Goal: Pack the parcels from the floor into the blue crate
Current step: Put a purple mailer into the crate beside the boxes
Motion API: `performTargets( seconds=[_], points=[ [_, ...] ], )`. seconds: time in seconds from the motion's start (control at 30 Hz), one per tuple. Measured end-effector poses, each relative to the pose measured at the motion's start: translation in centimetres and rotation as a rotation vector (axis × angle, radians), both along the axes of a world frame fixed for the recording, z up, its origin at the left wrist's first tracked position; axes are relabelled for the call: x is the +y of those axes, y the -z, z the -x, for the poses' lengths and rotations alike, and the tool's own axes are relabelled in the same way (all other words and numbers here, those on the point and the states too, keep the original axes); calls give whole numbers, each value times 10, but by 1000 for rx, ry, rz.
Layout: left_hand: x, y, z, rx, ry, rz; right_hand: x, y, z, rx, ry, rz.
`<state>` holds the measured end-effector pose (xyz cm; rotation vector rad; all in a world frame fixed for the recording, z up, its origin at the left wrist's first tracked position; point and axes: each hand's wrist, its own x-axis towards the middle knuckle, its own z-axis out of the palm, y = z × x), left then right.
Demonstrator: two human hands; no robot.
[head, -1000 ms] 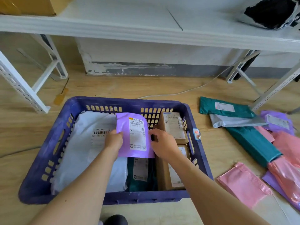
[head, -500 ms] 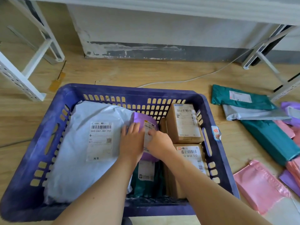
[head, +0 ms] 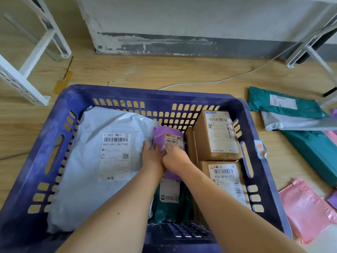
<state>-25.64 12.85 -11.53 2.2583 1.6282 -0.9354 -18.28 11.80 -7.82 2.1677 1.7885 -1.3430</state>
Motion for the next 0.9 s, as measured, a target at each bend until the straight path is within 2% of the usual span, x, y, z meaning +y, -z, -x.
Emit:
performTargets(
  seconds=[0.17, 0.37, 0.73, 0.9],
  points=[
    [12, 13, -4, 60, 12, 50, 5, 7, -5, 0, 27, 32],
    [14, 12, -2, -2, -5, 4, 7, 0, -14, -17, 34, 43],
    [-3, -60, 8, -192, -55, -120, -14, -66, -34, -24, 50, -78],
    [-13, -101, 5, -310, -96, -245, -27, -115, -62, -124, -10, -196]
  ],
)
